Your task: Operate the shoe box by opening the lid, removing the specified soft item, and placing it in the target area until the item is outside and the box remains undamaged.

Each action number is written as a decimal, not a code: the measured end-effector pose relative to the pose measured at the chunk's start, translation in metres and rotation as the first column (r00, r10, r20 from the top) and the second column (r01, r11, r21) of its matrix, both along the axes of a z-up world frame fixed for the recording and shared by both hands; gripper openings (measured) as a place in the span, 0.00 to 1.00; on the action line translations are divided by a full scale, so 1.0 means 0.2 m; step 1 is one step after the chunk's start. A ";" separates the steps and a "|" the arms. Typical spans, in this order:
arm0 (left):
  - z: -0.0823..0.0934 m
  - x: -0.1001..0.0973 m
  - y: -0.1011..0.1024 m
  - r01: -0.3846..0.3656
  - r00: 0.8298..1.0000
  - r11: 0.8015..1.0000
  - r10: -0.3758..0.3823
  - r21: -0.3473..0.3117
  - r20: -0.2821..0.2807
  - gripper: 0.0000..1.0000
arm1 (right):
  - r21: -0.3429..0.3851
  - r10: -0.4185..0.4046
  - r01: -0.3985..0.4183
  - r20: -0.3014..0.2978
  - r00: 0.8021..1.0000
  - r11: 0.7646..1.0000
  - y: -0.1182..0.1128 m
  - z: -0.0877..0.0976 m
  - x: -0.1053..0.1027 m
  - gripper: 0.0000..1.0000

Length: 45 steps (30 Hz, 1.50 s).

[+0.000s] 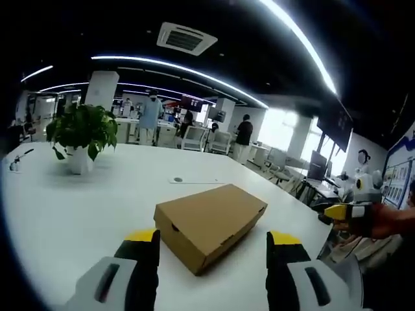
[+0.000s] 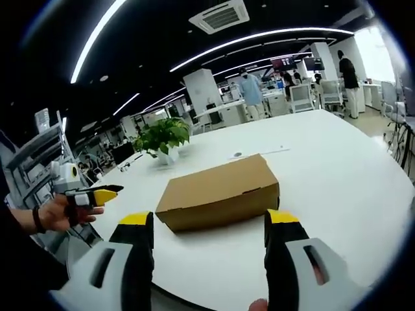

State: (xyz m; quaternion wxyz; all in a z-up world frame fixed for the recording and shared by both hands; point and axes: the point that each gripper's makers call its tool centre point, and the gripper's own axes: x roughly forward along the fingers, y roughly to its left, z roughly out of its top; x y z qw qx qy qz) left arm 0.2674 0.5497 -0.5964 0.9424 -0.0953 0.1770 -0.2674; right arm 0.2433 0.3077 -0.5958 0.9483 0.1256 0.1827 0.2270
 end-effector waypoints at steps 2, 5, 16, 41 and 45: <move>0.01 0.00 0.01 -0.004 1.000 1.000 0.004 -0.008 0.006 0.67 | 0.012 -0.001 0.001 0.025 1.000 1.000 0.01 0.03 0.01 0.64; 0.01 0.00 0.01 -0.010 1.000 1.000 0.010 -0.010 0.015 0.66 | 0.013 -0.003 0.002 0.045 0.999 1.000 0.01 0.04 0.02 0.63; 0.04 0.01 0.00 -0.006 0.999 0.999 0.007 -0.034 0.042 0.57 | 0.035 -0.027 0.024 0.080 0.996 0.999 0.00 0.08 0.03 0.52; 0.03 0.03 0.06 -0.035 0.999 0.999 0.037 -0.034 0.041 0.57 | -0.035 -0.018 0.020 0.068 0.998 0.999 -0.01 0.03 0.03 0.36; 0.04 0.03 0.07 -0.040 0.998 0.999 0.042 -0.032 0.049 0.51 | -0.025 -0.016 0.018 0.070 0.997 1.000 -0.01 0.04 0.03 0.33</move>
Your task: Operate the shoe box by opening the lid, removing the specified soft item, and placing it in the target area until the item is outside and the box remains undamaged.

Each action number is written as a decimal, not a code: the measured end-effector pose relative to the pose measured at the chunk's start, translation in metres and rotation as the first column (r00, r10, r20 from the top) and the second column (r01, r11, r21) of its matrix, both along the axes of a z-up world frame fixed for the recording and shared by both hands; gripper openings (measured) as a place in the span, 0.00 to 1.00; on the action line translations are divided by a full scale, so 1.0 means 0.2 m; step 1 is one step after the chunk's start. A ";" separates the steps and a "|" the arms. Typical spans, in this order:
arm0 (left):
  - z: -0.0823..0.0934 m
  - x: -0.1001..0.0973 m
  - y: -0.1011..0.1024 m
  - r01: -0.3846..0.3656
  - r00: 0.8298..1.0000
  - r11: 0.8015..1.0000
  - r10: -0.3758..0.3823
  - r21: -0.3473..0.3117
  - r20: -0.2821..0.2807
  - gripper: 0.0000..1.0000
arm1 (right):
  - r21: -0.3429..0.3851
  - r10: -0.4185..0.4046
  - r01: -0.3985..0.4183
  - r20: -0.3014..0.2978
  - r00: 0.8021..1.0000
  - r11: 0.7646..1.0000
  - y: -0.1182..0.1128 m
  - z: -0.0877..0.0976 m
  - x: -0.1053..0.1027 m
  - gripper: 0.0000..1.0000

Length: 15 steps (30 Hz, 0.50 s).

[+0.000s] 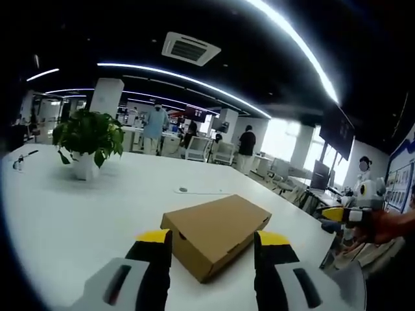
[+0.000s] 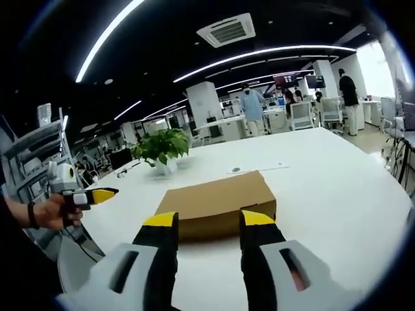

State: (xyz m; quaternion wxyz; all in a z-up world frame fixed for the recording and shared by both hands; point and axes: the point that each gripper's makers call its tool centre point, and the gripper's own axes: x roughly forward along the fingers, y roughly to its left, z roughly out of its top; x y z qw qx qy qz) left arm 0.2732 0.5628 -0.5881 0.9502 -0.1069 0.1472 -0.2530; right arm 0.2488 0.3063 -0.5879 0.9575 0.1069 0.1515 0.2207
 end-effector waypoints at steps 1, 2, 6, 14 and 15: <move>0.00 0.00 0.00 0.002 1.000 1.000 -0.002 0.002 0.001 0.51 | -0.004 0.000 0.000 0.002 1.000 1.000 0.00 0.00 0.00 0.33; 0.00 0.00 0.00 0.002 1.000 1.000 -0.002 0.004 0.003 0.51 | -0.006 0.002 -0.002 0.001 1.000 1.000 0.00 0.00 0.00 0.33; -0.01 0.00 0.00 0.005 1.000 1.000 -0.005 0.012 -0.002 0.50 | -0.031 0.011 -0.011 0.011 1.000 0.999 0.01 -0.01 0.00 0.34; -0.02 -0.01 -0.01 0.016 1.000 0.999 -0.016 0.029 -0.012 0.46 | -0.045 0.002 -0.002 0.016 1.000 0.999 0.00 0.00 0.00 0.34; -0.02 -0.01 -0.01 0.018 1.000 0.999 -0.018 0.029 -0.012 0.46 | -0.041 0.003 -0.002 0.015 1.000 0.999 0.00 -0.01 0.00 0.34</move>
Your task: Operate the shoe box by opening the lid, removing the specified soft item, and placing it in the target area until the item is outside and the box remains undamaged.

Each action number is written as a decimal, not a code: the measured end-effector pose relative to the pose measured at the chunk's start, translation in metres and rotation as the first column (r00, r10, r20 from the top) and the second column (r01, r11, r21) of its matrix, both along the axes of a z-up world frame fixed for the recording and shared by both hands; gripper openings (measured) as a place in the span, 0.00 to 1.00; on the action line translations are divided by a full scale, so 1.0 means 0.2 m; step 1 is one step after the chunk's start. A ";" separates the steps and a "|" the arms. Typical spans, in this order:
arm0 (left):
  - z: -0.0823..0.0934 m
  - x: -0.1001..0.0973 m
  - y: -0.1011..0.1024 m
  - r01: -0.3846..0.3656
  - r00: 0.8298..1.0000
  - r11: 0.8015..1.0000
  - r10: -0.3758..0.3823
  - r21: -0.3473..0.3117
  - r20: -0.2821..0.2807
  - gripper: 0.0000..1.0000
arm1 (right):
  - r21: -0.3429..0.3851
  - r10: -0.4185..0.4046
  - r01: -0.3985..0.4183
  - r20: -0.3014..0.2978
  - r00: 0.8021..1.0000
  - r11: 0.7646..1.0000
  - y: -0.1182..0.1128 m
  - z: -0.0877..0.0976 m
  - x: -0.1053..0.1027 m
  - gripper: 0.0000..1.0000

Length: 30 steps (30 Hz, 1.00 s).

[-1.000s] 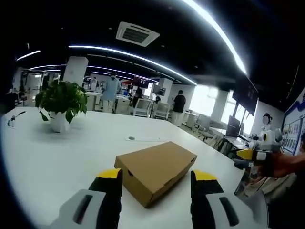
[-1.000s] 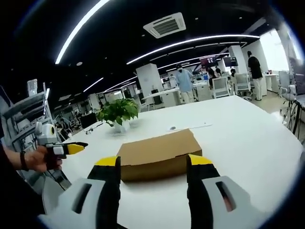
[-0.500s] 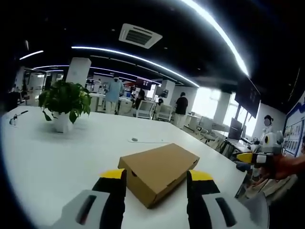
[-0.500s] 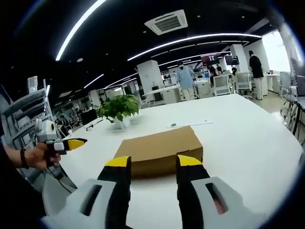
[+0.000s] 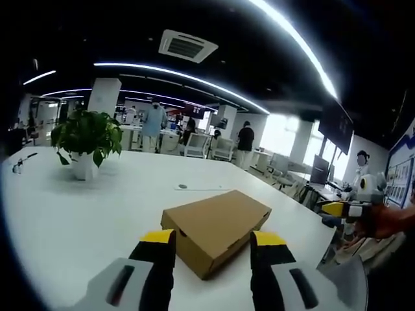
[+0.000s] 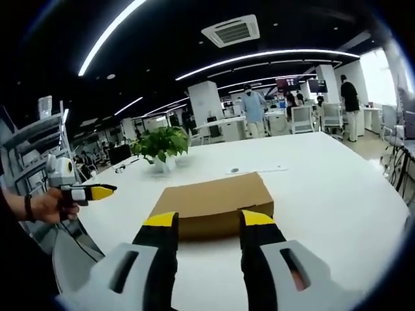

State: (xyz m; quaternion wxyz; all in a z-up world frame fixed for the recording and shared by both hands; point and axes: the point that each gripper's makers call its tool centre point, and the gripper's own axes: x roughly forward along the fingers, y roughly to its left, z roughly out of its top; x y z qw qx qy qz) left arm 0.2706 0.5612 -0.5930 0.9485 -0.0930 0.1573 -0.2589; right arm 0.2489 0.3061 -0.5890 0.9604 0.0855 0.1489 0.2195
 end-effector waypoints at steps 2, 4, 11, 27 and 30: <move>0.00 0.00 0.00 0.002 1.000 1.000 -0.002 0.006 0.001 0.46 | -0.002 -0.001 0.001 0.005 1.000 1.000 0.00 0.00 0.00 0.32; 0.00 0.00 0.00 0.001 1.000 1.000 -0.001 0.008 0.004 0.46 | 0.002 0.003 -0.003 0.003 1.000 1.000 0.00 0.00 0.00 0.33; 0.00 0.00 0.00 -0.002 1.000 1.000 0.002 0.008 0.001 0.48 | -0.005 0.006 -0.007 -0.007 1.000 1.000 0.01 -0.01 0.00 0.36; -0.03 0.00 0.00 0.004 1.000 1.000 -0.004 0.014 -0.015 0.55 | -0.025 0.019 -0.020 -0.040 0.999 0.999 0.01 -0.06 -0.01 0.48; -0.04 0.00 0.00 0.004 1.000 1.000 -0.003 0.012 -0.020 0.57 | -0.030 0.020 -0.021 -0.047 0.999 0.999 0.01 -0.06 0.00 0.48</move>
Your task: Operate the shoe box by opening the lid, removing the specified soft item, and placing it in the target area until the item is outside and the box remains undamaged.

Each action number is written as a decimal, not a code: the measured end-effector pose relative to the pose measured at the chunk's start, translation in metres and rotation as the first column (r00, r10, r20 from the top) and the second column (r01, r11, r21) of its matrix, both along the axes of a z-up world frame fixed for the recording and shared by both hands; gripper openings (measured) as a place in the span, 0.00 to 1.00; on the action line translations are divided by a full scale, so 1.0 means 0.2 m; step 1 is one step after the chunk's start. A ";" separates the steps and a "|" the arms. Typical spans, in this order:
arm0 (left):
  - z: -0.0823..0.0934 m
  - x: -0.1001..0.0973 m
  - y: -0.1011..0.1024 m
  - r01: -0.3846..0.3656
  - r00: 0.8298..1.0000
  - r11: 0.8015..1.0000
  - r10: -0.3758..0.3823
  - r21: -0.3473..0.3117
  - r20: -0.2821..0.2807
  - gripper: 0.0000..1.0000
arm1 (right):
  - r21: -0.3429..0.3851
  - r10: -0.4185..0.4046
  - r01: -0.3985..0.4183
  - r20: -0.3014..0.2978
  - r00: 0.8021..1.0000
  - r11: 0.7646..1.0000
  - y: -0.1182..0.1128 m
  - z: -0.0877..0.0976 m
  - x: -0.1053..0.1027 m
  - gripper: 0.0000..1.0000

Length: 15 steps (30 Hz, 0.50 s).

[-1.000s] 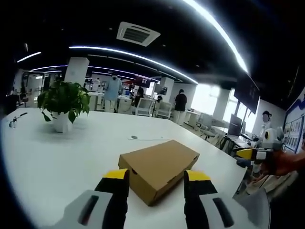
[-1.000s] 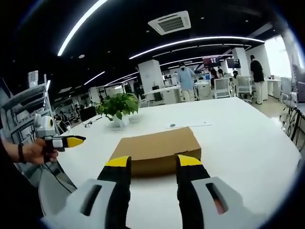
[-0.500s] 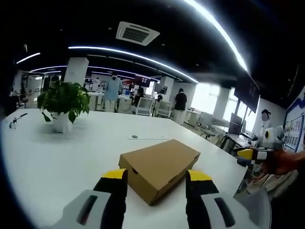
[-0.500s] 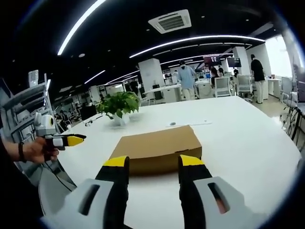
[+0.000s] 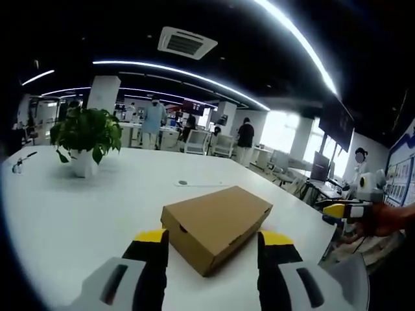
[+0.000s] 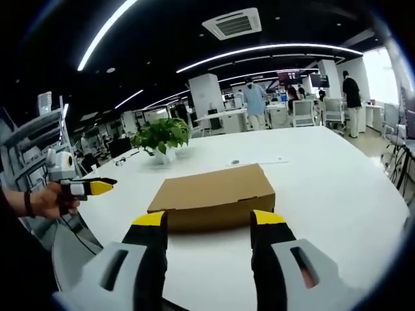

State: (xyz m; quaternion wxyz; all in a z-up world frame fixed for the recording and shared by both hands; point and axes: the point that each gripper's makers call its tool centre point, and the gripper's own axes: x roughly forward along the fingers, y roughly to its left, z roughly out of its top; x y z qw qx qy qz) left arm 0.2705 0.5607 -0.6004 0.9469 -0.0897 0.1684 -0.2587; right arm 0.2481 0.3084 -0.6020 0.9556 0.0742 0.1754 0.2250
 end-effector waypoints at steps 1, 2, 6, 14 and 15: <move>0.00 0.00 0.00 -0.001 1.000 1.000 0.001 0.001 0.000 0.58 | -0.007 0.001 -0.001 -0.003 1.000 1.000 0.00 -0.01 0.00 0.49; 0.00 0.00 0.00 -0.002 1.000 1.000 0.002 0.001 0.000 0.58 | -0.011 0.003 -0.003 -0.006 1.000 1.000 0.00 -0.01 0.00 0.50; -0.02 0.00 0.00 -0.001 1.000 1.000 0.001 0.003 -0.014 0.60 | -0.024 0.008 -0.009 -0.020 1.000 1.000 -0.01 -0.04 0.01 0.52; -0.09 0.00 -0.02 0.009 0.999 1.000 -0.008 0.016 -0.044 0.61 | -0.023 0.013 -0.014 -0.036 0.999 1.000 -0.04 -0.08 0.08 0.53; -0.09 0.00 -0.02 0.010 0.999 1.000 -0.009 0.017 -0.048 0.61 | -0.022 0.016 -0.017 -0.037 0.999 1.000 -0.05 -0.09 0.09 0.53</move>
